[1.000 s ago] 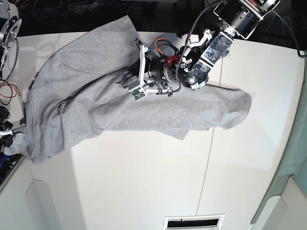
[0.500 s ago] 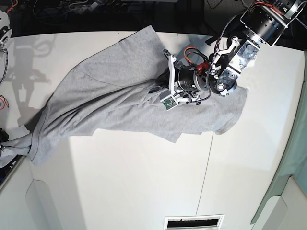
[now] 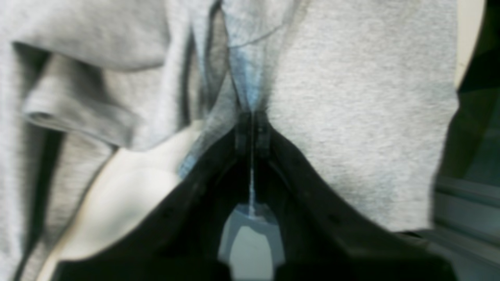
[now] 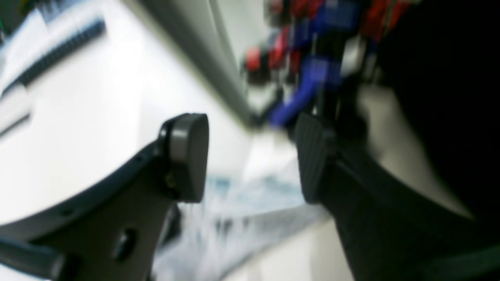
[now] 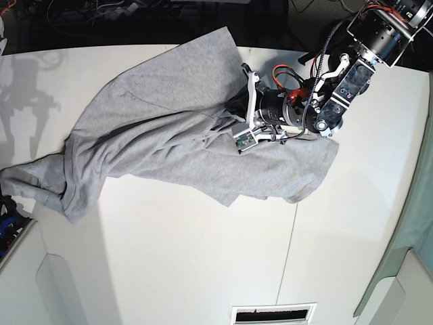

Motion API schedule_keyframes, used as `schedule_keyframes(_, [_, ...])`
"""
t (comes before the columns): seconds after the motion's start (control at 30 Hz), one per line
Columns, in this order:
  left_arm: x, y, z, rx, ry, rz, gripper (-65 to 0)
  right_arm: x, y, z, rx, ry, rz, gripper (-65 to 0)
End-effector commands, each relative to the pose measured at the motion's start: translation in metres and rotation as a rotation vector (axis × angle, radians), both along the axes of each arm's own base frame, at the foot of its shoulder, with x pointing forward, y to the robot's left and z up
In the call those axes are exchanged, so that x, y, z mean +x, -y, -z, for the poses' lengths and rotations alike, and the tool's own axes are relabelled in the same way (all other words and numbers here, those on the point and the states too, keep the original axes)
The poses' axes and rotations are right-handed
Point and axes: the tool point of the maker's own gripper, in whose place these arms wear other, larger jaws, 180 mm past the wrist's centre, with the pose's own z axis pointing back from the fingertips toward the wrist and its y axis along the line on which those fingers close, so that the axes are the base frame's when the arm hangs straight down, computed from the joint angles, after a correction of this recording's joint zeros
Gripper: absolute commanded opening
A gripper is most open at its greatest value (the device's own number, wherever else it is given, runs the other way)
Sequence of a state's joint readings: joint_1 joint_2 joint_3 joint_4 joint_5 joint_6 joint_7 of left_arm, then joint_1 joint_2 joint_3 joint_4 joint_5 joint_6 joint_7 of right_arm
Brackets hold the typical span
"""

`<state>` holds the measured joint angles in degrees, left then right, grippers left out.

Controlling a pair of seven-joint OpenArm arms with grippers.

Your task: Layout the t-shirt on the table in an organized manner, then fold the t-shirt properly

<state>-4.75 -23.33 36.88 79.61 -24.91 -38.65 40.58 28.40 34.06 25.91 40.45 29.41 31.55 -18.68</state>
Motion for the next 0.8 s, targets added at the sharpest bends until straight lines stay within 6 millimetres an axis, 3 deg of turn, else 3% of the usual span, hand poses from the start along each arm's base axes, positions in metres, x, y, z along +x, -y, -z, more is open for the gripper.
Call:
schedule_keyframes(0.0, [-0.008,-0.014,0.008,0.074,-0.025,0.03,-65.0,0.006,0.006,-0.02,0.012,0.04,0.005,-29.8])
schedule_keyframes(0.17, [-0.01,-0.006,0.004,0.024,-0.052,0.01,-64.3,-0.024,-0.02,0.011,0.225,-0.057,-0.045,-29.9])
schedule_keyframes(0.33, [-0.01,-0.004,0.003,0.016,-0.054,0.008,-56.4,-0.063,-0.054,0.031,0.369,-0.073,-0.095,-29.9])
schedule_keyframes(0.53, [-0.01,-0.001,0.002,0.003,-0.053,0.005,-49.3,-0.099,-0.106,0.048,0.326,-0.085,-0.176,-29.9])
schedule_keyframes(0.67, [-0.011,0.007,-0.004,-0.052,-0.079,-0.014,-38.2,-0.107,-0.13,0.065,0.253,-0.107,-0.195,-29.9])
schedule_keyframes(0.77, [-0.013,0.013,-0.01,-0.088,-0.09,-0.012,-37.3,-0.107,-0.138,0.083,0.154,-0.137,-0.199,-29.9])
